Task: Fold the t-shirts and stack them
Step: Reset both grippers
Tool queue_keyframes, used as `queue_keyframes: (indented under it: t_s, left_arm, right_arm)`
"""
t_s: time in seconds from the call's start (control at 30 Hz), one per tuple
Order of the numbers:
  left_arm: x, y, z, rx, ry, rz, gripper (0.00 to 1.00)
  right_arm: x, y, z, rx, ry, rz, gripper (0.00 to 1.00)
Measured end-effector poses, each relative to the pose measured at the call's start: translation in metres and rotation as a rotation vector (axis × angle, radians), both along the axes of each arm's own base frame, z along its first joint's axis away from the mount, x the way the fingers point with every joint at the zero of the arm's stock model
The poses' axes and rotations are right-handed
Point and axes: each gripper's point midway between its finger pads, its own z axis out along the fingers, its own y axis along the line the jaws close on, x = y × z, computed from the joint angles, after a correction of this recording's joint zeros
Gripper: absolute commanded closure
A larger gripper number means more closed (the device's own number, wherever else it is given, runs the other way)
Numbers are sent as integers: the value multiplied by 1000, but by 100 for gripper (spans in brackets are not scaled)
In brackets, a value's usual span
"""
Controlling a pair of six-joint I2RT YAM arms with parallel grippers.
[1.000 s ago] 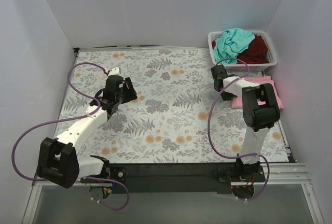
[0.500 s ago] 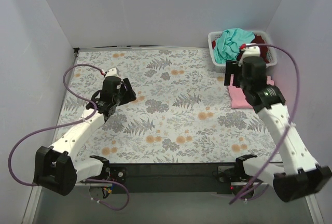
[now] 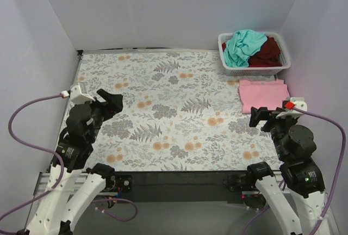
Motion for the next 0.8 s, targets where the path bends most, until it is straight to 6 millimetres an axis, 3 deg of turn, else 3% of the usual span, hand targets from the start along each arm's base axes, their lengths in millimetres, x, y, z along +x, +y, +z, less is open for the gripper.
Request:
queue_keyframes:
  t_s: [0.13, 0.33, 0.8]
  left_arm:
    - [-17, 11, -15, -21, -18, 33, 14]
    - [-31, 20, -39, -24, -23, 59, 2]
    - [-43, 26, -57, -74, -90, 79, 2]
  right_arm:
    - [-8, -3, -16, 4, -17, -1, 2]
    - [-12, -8, -24, 14, -49, -24, 2]
    - [-10, -8, -19, 24, -69, -30, 2]
